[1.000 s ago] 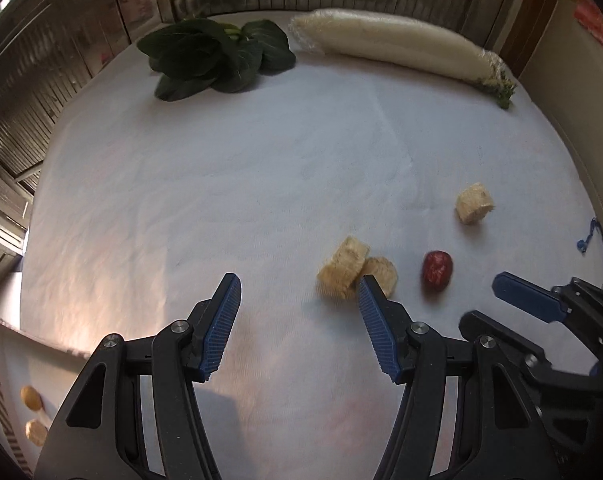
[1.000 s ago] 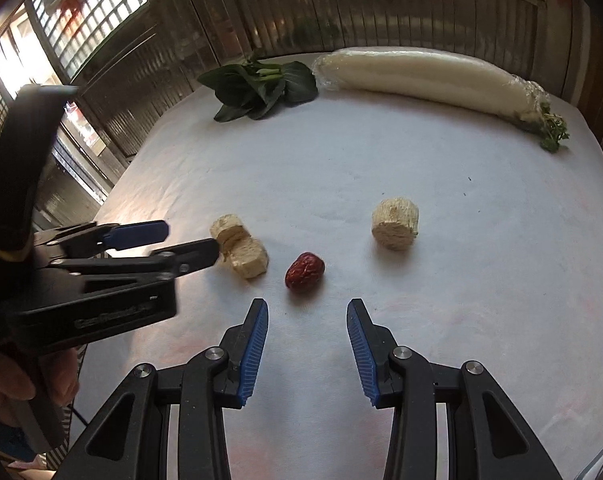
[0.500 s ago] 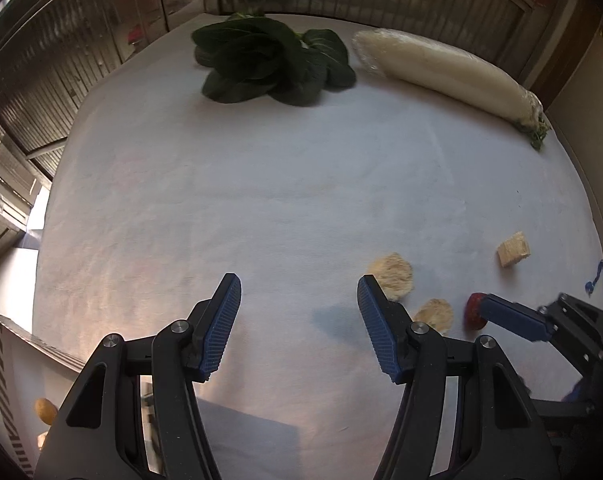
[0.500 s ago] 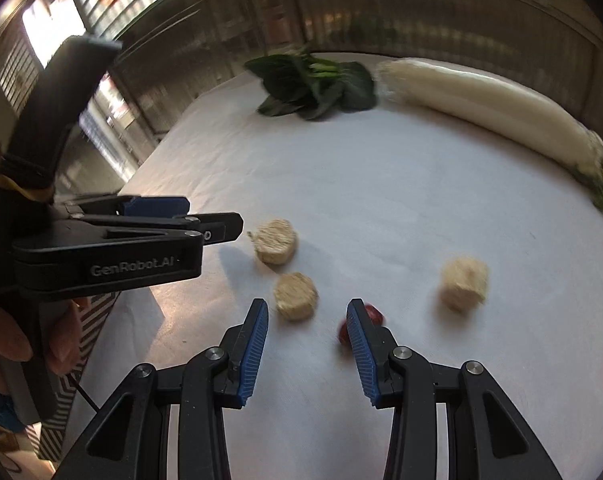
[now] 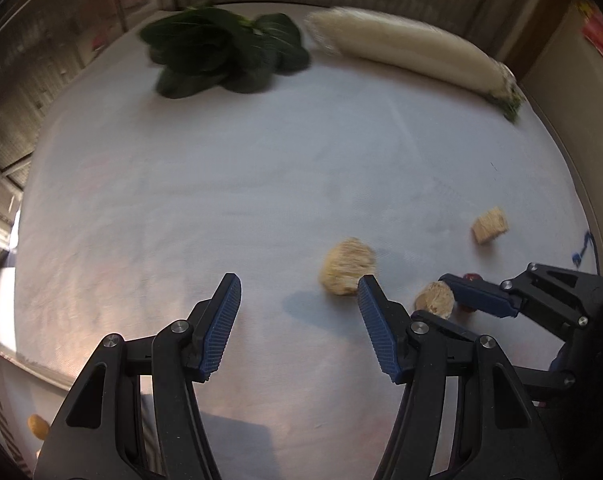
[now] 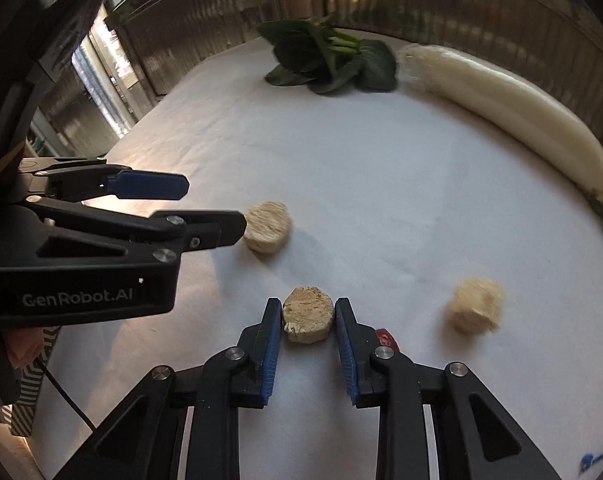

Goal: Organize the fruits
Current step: 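Grasp a round cake with the right tool while the left tool grasps another cake, then carry both round cakes into the tray and release them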

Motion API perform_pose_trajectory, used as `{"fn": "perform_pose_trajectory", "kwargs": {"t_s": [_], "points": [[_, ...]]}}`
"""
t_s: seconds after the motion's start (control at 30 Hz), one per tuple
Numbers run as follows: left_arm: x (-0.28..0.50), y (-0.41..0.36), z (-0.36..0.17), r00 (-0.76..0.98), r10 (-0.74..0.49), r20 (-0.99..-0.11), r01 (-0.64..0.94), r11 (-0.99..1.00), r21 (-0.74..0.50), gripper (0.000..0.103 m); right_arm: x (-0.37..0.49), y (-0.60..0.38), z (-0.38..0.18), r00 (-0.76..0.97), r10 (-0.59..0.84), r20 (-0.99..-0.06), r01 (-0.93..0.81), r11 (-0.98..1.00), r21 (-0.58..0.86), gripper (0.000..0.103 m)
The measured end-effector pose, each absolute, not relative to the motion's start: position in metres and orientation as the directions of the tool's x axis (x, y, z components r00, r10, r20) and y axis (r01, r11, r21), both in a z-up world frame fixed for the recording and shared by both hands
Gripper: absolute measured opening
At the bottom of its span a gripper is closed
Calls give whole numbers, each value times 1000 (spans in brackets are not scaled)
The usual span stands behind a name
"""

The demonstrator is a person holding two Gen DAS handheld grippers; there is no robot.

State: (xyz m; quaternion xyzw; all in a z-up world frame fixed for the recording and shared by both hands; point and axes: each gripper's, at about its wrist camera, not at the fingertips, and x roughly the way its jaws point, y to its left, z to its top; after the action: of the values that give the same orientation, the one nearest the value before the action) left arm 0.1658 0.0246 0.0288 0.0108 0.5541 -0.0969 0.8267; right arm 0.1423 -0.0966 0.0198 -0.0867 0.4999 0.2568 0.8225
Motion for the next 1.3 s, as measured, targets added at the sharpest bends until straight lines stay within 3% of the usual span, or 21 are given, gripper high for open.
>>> {"fn": "perform_pose_trajectory", "kwargs": {"t_s": [0.3, 0.37, 0.43, 1.3], "points": [[175, -2, 17, 358, -145, -922, 235, 970, -61, 60, 131, -123, 27, 403, 340, -850, -437, 887, 148, 26], [175, -3, 17, 369, -138, -919, 234, 971, -52, 48, 129, -125, 29, 408, 346, -845, -428, 890, 157, 26], [174, -3, 18, 378, -131, -916, 240, 970, -40, 29, 125, -126, 32, 416, 354, -837, -425, 890, 165, 26], [28, 60, 71, 466, -53, -883, 112, 994, -1, 29, 24, -87, 70, 440, 418, -795, -448, 869, 210, 26]]}}
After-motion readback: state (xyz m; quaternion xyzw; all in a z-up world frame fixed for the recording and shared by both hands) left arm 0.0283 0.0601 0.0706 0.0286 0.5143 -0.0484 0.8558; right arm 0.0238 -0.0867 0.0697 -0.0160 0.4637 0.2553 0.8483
